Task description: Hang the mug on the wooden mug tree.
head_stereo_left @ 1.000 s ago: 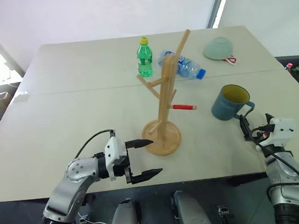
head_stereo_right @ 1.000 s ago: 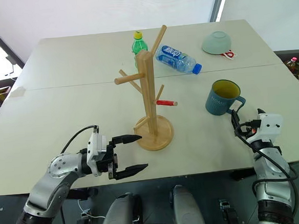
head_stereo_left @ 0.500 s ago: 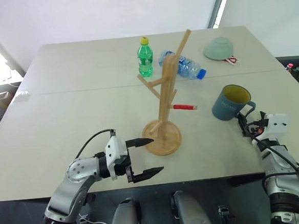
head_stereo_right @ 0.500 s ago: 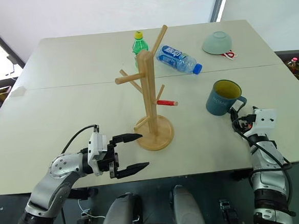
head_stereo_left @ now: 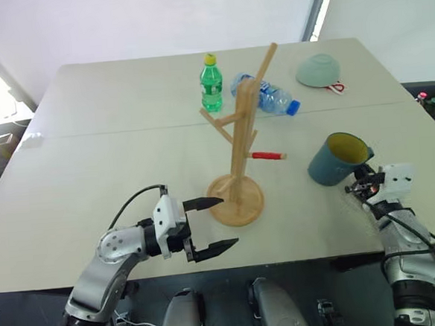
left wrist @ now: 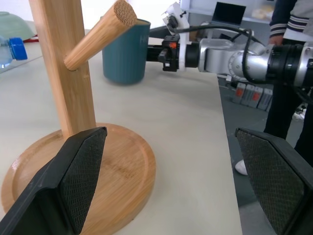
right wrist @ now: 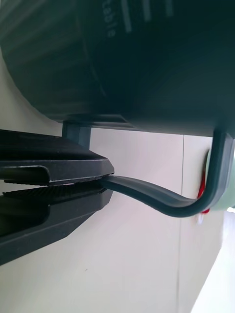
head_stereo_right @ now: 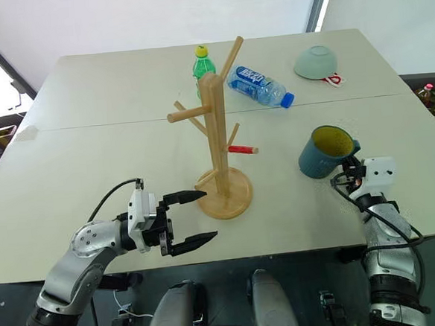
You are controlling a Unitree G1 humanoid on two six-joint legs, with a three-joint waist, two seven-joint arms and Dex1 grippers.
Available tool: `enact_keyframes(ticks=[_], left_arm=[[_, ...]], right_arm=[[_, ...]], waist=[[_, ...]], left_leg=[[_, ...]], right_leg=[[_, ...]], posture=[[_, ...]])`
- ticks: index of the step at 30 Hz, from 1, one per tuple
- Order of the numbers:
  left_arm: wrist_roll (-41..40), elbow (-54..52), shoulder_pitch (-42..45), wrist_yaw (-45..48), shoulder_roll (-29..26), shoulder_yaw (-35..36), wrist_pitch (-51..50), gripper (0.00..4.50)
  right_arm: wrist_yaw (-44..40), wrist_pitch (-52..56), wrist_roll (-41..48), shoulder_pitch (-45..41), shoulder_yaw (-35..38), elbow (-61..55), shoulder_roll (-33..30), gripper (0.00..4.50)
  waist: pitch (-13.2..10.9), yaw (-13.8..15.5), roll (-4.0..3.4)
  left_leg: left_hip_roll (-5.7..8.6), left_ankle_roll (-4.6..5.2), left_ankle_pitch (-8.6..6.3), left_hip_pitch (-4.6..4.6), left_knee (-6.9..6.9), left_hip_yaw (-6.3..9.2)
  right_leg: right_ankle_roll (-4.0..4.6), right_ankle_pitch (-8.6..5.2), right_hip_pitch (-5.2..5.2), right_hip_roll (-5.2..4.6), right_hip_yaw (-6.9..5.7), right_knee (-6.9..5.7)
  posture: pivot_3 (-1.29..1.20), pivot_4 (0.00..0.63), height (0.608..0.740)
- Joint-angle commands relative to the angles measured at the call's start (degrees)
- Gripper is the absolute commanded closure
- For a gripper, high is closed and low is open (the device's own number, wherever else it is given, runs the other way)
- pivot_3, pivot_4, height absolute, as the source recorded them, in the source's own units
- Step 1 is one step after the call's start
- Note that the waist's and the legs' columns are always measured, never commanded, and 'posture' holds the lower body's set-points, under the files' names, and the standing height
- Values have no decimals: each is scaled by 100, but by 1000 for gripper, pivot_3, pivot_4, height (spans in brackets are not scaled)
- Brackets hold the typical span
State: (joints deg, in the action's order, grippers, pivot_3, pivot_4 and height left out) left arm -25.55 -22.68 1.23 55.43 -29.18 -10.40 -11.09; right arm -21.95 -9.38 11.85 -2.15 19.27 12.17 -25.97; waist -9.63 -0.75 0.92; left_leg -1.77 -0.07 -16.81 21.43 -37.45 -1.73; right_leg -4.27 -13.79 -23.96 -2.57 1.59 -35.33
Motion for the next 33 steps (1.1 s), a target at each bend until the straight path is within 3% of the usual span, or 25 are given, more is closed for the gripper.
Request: enact_keyframes(ticks=[1,4,10,20,33], left_arm=[[-55,-96,120,9,-17,73,10,0],[-93,20,205,73,-49,122,10,0],[-179,243,413,239,-58,184,-6,0],[-788,403,848,527,-417,820,-414,0],[-1172,6,979,482,-739,1213,-836,0]], right_arm=[[-502,-878,-979,646,-297,-1292,-841,4449],[-882,-1212,-1227,1121,-391,-2030,-1392,4449],[-1267,-874,-1047,1383,-177,-3304,-1840,4449],[-1645,348,-658,339,-371,-4503,-2189,4449],[-2243,956,-390,-664,-804,-4632,-2405,4449]], waist=[[4,12,-18],[3,-2,-12],[0,-2,-7],[-9,6,9],[-14,9,15]], left_leg=[[3,0,0,2,-1,0],[7,0,0,-2,-3,0],[1,0,0,-5,-28,3],[-2,0,0,-5,-63,18],[-2,0,-1,2,-60,18]], right_leg=[[-4,-3,-1,-2,0,-1],[-7,-4,4,1,1,0],[-5,-4,10,12,-4,-15],[-3,-3,32,7,-15,-16],[-3,-3,31,-4,-15,-9]], posture=[[0,150,740],[0,150,740],[0,150,740],[0,150,740],[0,150,740]])
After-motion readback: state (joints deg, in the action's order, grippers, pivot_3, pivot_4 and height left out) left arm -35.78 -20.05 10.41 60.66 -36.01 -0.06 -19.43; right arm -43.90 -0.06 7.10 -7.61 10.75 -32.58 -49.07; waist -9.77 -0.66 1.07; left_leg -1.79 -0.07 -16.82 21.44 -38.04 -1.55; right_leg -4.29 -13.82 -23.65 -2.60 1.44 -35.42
